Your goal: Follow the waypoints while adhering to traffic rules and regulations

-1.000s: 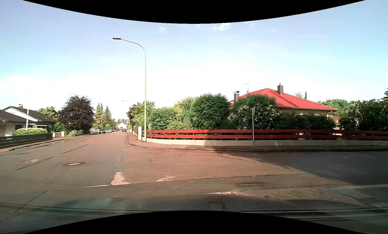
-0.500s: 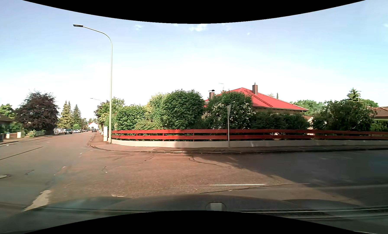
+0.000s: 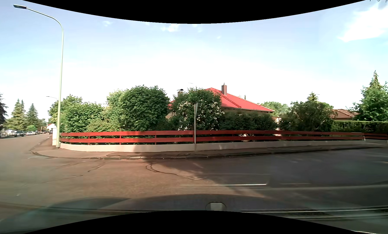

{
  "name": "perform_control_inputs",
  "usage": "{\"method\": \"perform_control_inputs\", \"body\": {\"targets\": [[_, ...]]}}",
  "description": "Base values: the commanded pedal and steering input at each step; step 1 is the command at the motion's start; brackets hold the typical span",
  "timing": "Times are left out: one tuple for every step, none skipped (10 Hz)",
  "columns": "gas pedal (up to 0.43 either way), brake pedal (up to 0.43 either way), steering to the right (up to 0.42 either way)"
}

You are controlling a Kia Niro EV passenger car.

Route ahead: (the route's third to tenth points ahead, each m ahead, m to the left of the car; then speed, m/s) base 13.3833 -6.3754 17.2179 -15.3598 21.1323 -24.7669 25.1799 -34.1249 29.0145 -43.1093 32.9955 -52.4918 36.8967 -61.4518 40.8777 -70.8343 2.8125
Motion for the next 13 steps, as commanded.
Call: {"method": "perform_control_inputs", "body": {"targets": [[0.000, 0.000, 0.480], [0.000, 0.000, 0.480], [0.000, 0.000, 0.477], [0.000, 0.000, 0.475], [0.000, 0.000, 0.475], [0.000, 0.000, 0.475], [0.000, 0.000, 0.475], [0.000, 0.000, 0.475], [0.008, 0.000, 0.475], [0.008, 0.000, 0.473], [0.008, 0.000, 0.469], [0.008, 0.000, 0.469], [0.008, 0.000, 0.469]]}}
